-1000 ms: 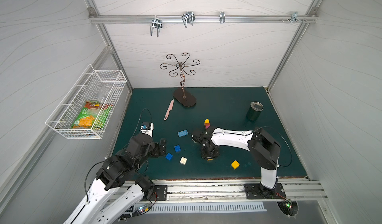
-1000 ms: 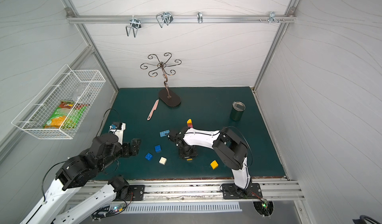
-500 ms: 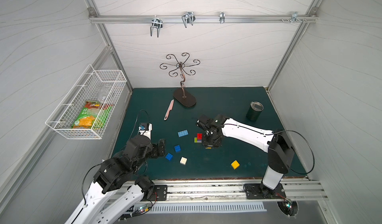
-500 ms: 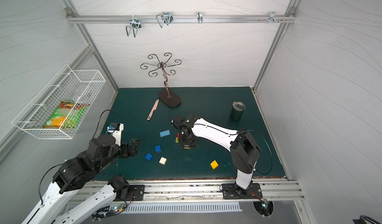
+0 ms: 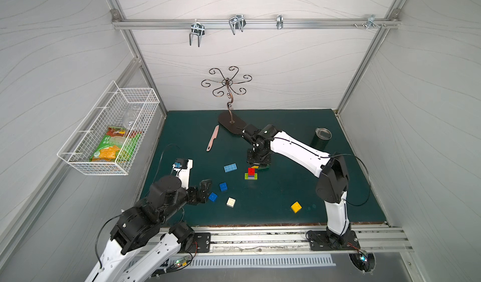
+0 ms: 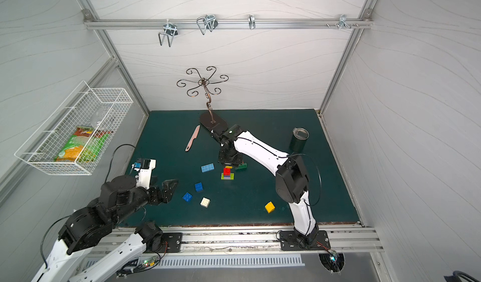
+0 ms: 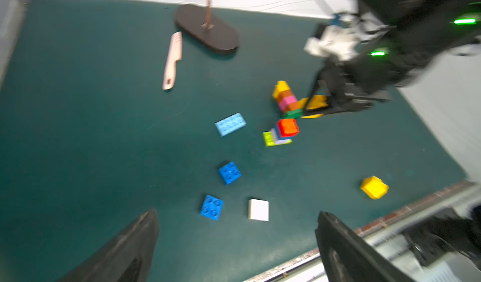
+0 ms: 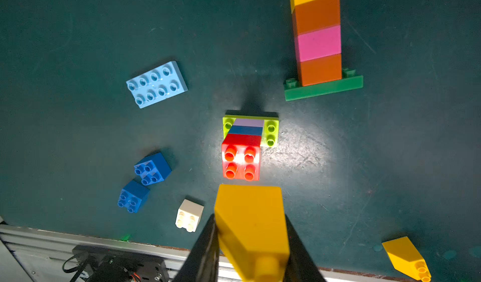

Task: Assemble the number 1 with lego
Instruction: Assemble the lego brick with the lego brick.

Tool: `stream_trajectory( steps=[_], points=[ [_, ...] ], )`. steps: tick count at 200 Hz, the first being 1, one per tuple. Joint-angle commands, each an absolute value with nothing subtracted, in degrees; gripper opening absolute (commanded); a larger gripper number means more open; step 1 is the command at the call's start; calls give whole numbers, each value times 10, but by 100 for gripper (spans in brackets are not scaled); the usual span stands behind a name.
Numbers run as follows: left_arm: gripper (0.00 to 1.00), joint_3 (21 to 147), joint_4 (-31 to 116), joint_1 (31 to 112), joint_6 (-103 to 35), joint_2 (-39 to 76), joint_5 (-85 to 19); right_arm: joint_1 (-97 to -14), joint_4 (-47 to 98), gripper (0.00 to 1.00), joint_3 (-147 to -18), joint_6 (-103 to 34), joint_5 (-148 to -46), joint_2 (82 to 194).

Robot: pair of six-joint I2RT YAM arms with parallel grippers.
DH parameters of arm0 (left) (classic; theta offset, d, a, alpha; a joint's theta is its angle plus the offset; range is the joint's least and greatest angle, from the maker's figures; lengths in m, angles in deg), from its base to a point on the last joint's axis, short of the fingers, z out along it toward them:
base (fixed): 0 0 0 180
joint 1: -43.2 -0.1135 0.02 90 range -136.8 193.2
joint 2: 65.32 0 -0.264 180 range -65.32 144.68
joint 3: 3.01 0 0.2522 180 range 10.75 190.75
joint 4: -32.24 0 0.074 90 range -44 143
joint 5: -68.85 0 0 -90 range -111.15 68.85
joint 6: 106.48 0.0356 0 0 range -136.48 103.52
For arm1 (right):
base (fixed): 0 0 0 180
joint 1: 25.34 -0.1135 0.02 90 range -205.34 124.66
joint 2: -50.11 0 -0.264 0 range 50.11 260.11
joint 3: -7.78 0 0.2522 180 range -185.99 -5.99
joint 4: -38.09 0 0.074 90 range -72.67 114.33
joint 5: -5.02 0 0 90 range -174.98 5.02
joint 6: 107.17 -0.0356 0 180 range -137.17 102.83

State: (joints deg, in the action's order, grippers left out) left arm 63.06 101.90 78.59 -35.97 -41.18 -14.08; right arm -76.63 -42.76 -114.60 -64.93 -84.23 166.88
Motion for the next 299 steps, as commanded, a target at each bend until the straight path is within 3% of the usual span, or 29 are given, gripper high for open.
stream_trajectory(
  steps=[1, 37, 299],
  points=[
    [99, 629, 960, 797, -328, -447, -233, -767, -467, 14, -1173, -637, -851, 1692],
    [99, 630, 965, 830, -328, -449, -220, -767, -470, 14, -1196, -638, -858, 1723],
    [99, 628, 971, 830, -332, -447, -186, -758, -468, 13, -1185, -625, -862, 1802]
  ],
)
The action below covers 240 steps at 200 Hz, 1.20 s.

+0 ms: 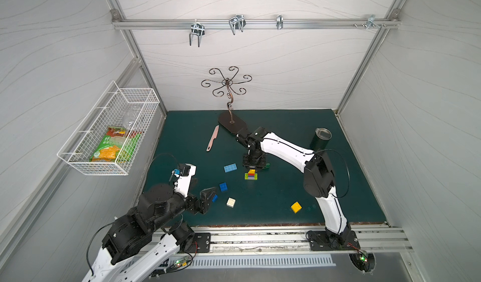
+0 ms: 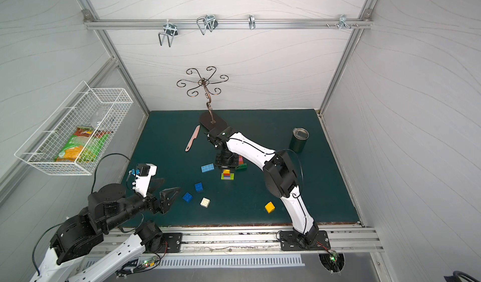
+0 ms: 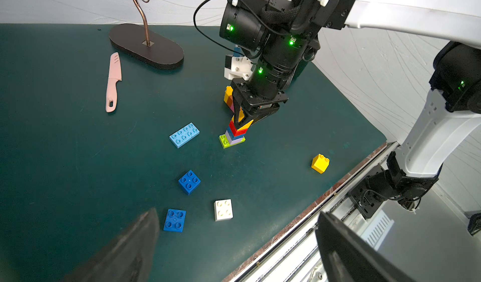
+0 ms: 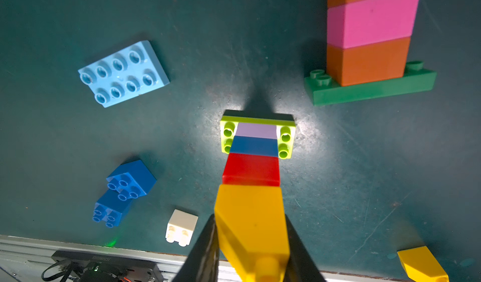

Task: Assemble the number 1 with lego
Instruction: Assemble the lego brick with the lego brick.

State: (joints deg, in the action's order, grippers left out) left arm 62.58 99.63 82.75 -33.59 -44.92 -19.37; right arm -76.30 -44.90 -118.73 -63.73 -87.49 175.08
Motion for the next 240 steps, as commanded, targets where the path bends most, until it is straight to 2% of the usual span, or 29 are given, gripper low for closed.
stream_trajectory(
  steps=[1, 158, 182, 211, 240],
  points=[
    [99, 628, 971, 830, -332, -447, -186, -758, -469, 13, -1185, -624, -862, 1803],
    [99, 627, 972, 830, -334, -462, -176, -761, -477, 11, -1211, -617, -847, 1884],
    [99, 627, 972, 830, -334, -461, -175, -761, -478, 13, -1217, -615, -853, 1875],
    [99, 627, 972, 830, -334, -458, -173, -763, -486, 25, -1234, -611, -859, 1849],
    [99, 627, 972, 830, -335, -452, -171, -763, -479, 55, -1246, -614, -880, 1807]
  ],
)
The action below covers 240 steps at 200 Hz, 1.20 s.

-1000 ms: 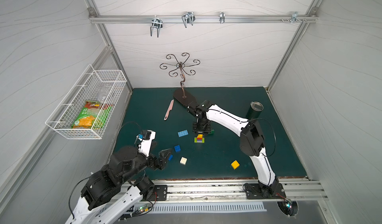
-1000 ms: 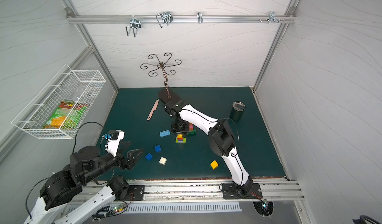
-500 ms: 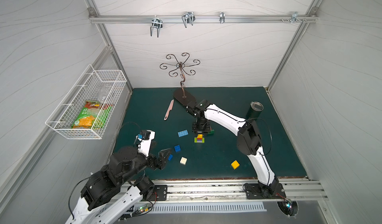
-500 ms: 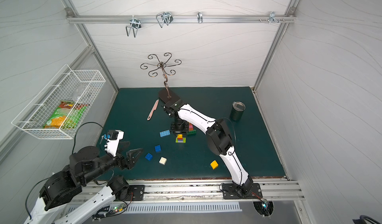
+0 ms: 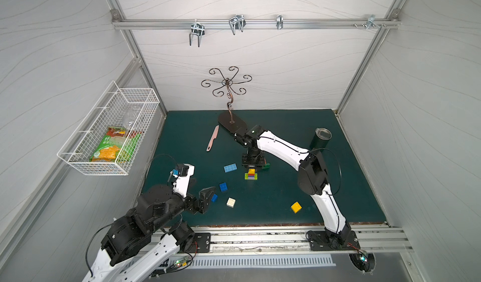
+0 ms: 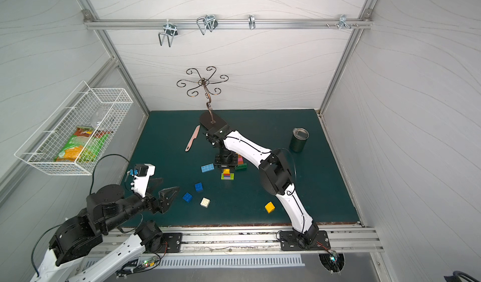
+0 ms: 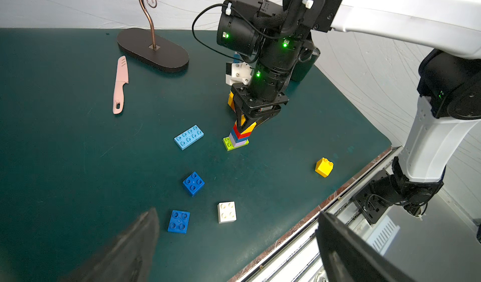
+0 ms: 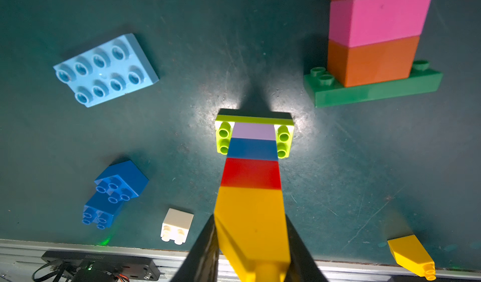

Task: Assemble the number 1 with lego
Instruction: Assemble the lego brick with the lego brick, then move the lego brick at the center of the board.

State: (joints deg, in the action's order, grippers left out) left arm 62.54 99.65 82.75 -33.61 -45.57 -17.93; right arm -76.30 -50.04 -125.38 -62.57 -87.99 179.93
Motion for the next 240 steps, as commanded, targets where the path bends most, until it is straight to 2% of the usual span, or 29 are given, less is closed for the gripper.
stream_trajectory(
  steps=[1, 11, 47, 69, 86, 102, 114, 134, 144, 185, 240],
  points=[
    [99, 627, 972, 830, -335, -452, -171, -763, -479, 56, -1246, -614, -881, 1805],
    [99, 628, 973, 830, -336, -450, -171, -763, -480, 66, -1250, -618, -885, 1791],
    [99, 628, 974, 830, -336, -444, -167, -762, -478, 86, -1248, -625, -886, 1737],
    [99, 628, 975, 830, -337, -442, -164, -761, -475, 88, -1232, -629, -875, 1697],
    [99, 628, 976, 830, -338, -441, -161, -757, -462, 86, -1190, -632, -860, 1654],
    [99, 629, 978, 830, -339, -441, -157, -746, -423, 80, -1110, -643, -848, 1600],
    [99, 629, 979, 830, -341, -441, -151, -730, -375, 70, -1032, -652, -857, 1558],
    [100, 630, 981, 830, -343, -440, -142, -701, -283, 27, -911, -663, -898, 1507],
    [99, 630, 982, 830, -343, -440, -139, -692, -256, 17, -879, -663, -907, 1503],
    [99, 631, 985, 830, -348, -440, -127, -683, -222, 6, -878, -648, -926, 1573],
    [100, 631, 988, 830, -351, -441, -117, -669, -171, 4, -889, -665, -907, 1643]
  ],
)
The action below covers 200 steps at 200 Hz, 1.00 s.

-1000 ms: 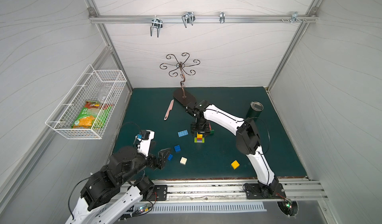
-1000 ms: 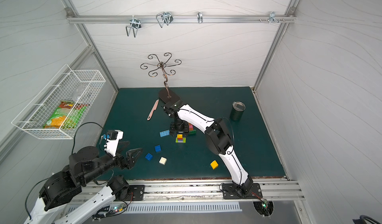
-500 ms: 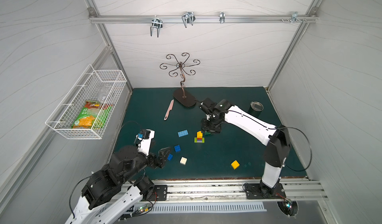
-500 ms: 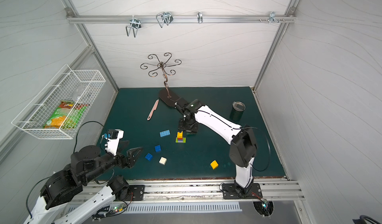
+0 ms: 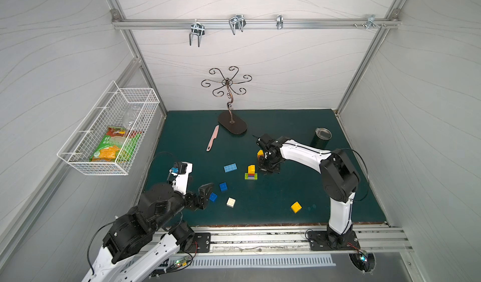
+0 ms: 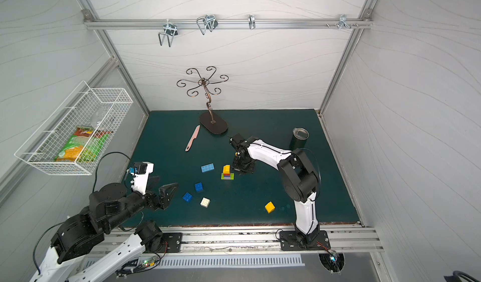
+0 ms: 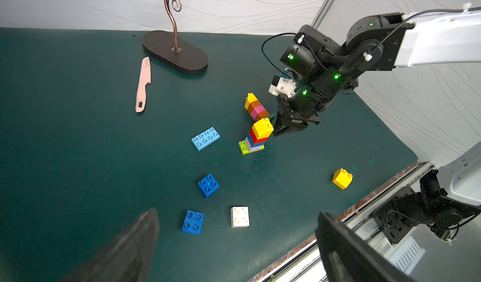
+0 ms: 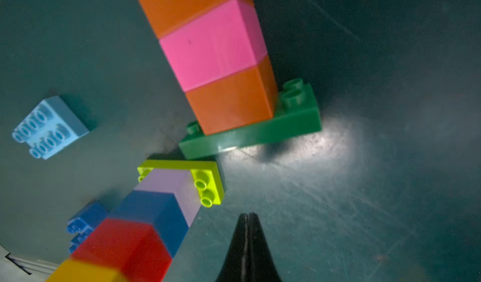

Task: Assemble the number 1 with lego
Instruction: Move the lego brick at the center of the board.

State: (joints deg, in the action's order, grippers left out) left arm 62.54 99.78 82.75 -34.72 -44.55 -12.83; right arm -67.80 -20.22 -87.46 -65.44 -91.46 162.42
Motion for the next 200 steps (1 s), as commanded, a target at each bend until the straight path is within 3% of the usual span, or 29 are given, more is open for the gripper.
stream_trajectory(
  steps=[1, 133, 161, 200],
  points=[
    [99, 631, 988, 830, -352, -440, -117, -669, -170, 4, -889, -665, -907, 1644],
    [99, 632, 986, 830, -349, -419, -122, -621, -119, 4, -943, -687, -922, 1722],
    [99, 632, 986, 830, -349, -416, -122, -627, -95, 16, -925, -637, -949, 1694],
    [99, 633, 986, 830, -349, -412, -124, -647, 1, 44, -779, -562, -939, 1531]
  ],
)
